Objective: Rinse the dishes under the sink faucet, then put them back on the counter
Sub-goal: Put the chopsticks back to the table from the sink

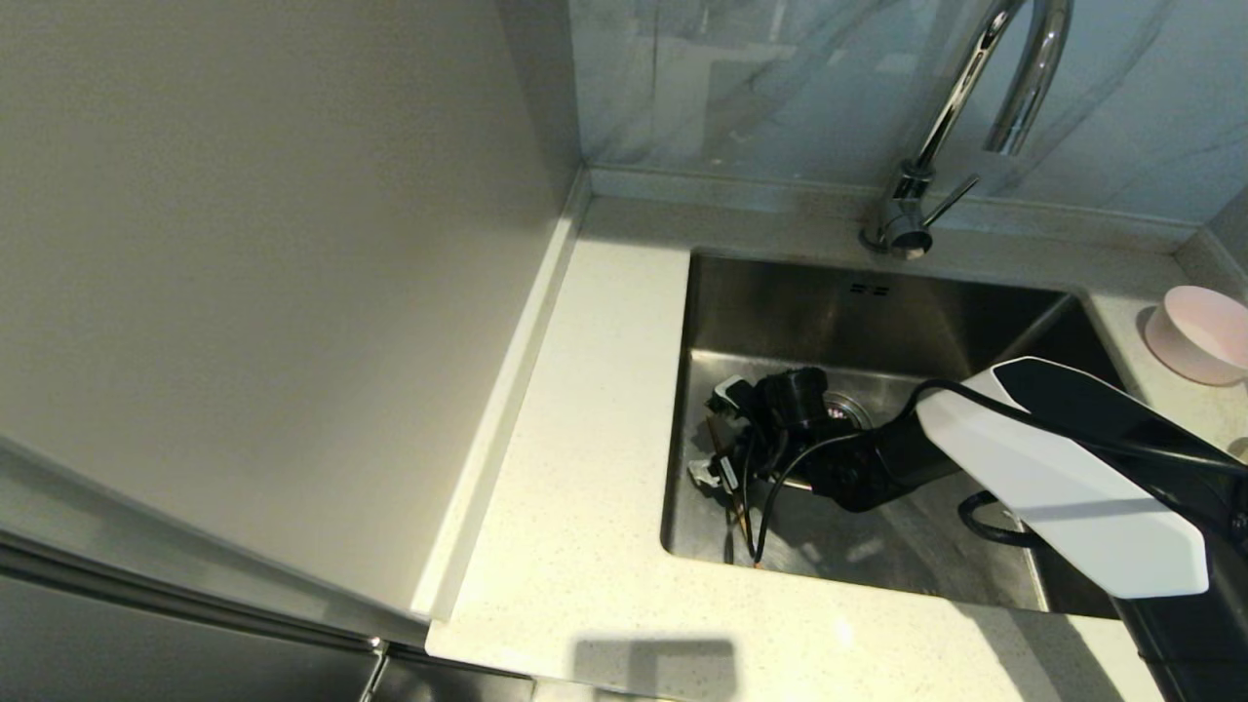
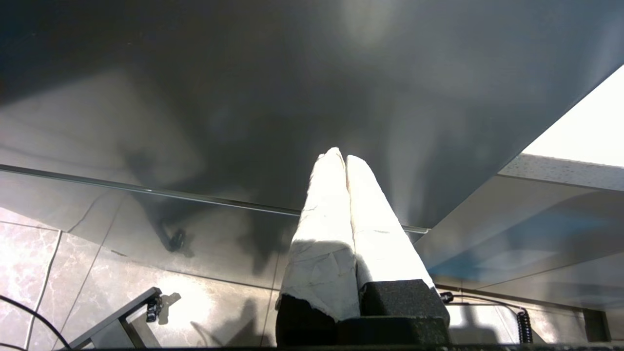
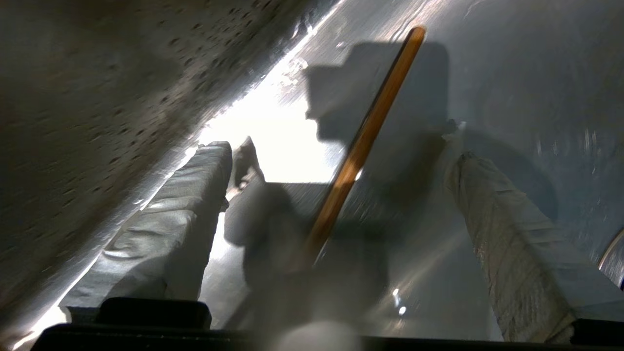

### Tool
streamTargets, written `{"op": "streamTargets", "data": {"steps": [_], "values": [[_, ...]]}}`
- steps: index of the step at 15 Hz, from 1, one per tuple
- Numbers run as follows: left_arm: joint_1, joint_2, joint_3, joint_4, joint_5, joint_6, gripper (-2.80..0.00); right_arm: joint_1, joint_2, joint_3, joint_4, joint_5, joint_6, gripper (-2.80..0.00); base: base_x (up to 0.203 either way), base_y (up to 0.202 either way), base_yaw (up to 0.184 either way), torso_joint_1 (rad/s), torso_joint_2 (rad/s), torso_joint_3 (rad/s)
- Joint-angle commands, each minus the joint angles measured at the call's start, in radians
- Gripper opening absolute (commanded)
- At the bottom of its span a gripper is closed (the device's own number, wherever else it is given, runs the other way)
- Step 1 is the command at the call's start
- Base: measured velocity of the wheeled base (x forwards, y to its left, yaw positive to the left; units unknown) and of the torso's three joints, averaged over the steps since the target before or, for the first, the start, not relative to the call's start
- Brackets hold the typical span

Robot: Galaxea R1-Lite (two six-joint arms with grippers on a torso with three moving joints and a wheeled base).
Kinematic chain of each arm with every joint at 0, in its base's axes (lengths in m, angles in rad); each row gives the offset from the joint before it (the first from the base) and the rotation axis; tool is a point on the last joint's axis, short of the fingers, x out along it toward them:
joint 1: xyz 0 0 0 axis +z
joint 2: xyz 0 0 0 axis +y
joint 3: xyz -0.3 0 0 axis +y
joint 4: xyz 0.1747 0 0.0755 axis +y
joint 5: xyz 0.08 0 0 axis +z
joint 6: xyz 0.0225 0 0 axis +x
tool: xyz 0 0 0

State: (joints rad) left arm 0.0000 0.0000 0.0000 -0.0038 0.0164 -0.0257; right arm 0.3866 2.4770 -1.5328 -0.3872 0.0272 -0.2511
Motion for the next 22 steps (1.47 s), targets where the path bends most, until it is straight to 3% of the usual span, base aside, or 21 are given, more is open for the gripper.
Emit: {"op": "streamTargets", "data": {"steps": [1,10,21,22], "values": [[0.0,-0.003,0.0,-0.001,0.0,0.0,-2.8,-0.006,0.03,-0.009,-0.027,0.0,-0.008,0.0,0.0,0.0,0.0,0.0,0.0,0.0],[0.0,-0.003,0.0,-0.001,0.0,0.0,-2.8,-0.026,0.062,-0.012,-0.037,0.0,-0.064,0.0,0.0,0.0,0.0,0.0,0.0,0.0],[0.0,-0.003,0.0,-0.001,0.0,0.0,-2.8,-0.031,0.06,-0.012,-0.036,0.002,-0.068,0.0,0.0,0.0,0.0,0.0,0.0,0.0],[0.0,-0.003,0.0,-0.001,0.0,0.0,-2.8,-0.031,0.06,-0.01,-0.036,0.002,-0.068,-2.8,0.0,0.0,0.0,0.0,0.0,0.0]]}}
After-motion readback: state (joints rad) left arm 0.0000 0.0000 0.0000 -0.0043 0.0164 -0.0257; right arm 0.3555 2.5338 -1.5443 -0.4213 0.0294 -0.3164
